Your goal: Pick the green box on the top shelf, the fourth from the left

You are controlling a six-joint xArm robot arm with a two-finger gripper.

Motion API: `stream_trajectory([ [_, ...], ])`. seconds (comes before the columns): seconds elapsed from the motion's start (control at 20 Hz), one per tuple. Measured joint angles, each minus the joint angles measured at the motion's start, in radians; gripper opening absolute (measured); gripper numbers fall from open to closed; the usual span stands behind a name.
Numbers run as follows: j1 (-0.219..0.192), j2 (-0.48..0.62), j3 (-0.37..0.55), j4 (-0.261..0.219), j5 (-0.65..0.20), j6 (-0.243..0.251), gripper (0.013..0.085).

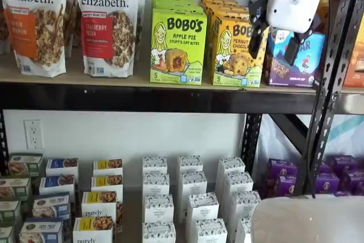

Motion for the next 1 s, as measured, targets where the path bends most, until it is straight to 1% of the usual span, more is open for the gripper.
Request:
stream_trajectory([
  [0.1, -0.004, 0.003, -0.002, 0.007, -0.004, -0.003, 0.0850],
  [0.25, 0.019, 0.009, -0.007, -0.015, -0.010, 0.013, 0.0850],
  [0.35, 0.038, 0.006, -0.001, -0.028, -0.032, 0.027, 0.0850],
  [0.4, 0.039, 0.005, 0.000, -0.027, -0.038, 0.029, 0.0850],
  [0.6, 0.045, 0.004, 0.007, -0.012, -0.075, 0.035, 0.0850],
  [0.7, 0.040, -0.002, 0.020, 0.014, -0.113, 0.031, 0.0850],
  [0.85, 0.061, 0.007, 0.020, 0.014, -0.134, 0.047, 0.0850],
  [1.0, 0.098, 0.022, 0.014, -0.004, -0.147, 0.079, 0.0850],
])
